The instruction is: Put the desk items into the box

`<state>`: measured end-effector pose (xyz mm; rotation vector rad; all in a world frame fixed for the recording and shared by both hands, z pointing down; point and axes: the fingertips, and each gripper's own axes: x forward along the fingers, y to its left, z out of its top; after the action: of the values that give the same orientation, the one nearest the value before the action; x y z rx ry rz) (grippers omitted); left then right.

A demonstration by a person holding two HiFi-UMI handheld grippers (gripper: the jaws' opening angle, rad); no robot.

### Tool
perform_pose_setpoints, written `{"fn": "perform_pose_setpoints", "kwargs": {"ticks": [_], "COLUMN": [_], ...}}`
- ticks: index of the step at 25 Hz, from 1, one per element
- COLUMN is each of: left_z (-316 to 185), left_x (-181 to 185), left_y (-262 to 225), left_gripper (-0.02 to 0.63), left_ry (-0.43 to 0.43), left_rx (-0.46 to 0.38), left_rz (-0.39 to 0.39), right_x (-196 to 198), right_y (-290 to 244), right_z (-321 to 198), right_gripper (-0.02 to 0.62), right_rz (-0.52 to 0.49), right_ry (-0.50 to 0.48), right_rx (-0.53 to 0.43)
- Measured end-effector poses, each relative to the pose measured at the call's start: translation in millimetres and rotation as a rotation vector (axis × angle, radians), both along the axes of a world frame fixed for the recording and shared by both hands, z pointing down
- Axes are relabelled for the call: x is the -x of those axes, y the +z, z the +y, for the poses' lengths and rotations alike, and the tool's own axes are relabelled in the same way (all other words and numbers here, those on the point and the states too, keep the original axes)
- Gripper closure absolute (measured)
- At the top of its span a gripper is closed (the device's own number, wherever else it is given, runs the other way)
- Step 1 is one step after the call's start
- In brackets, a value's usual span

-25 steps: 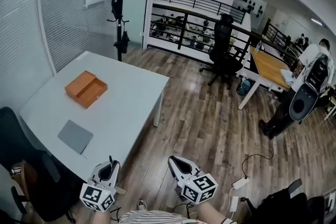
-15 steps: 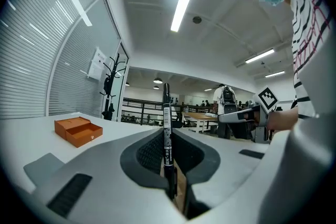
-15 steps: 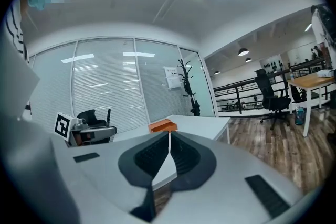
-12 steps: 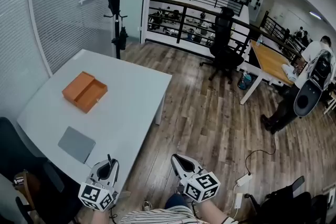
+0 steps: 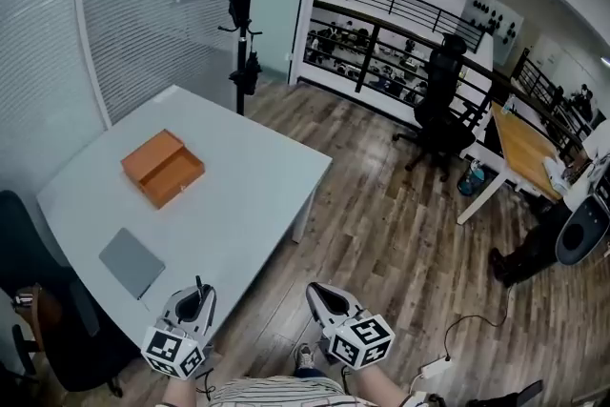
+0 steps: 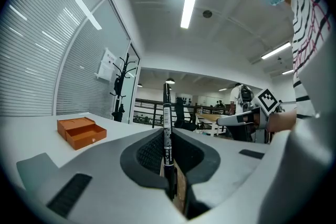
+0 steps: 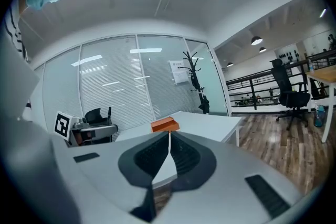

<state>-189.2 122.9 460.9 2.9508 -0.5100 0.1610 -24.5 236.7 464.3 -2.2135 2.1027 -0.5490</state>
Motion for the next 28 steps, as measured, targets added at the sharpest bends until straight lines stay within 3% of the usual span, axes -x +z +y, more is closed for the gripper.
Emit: {"fn": "perform_pose_setpoints", "kwargs": {"ticks": [6,16,28], "left_z": [2,4,-30], "left_x": [-45,-83,-81], "left_y": [-4,1,8], "left_gripper": [0.568,0.568,0.568], "left_ry": [-0.089,-0.26,-0.372], "left_rx": [-0.021,-0.025,-0.011], "left_rz": [-0.002,-0.013,-0.043], "right_x": [-54,-110,-127], "right_y": [-2,5,15], "right_z": [-12,-29,-79], "right_gripper": [0.568,0.568,0.568], "right_rz": [-0.001,-0.012,-0.036], "right_ry": [-0.092,-0.241,-0.324], "right_rx": [-0.013,-0.016,-0.003]}}
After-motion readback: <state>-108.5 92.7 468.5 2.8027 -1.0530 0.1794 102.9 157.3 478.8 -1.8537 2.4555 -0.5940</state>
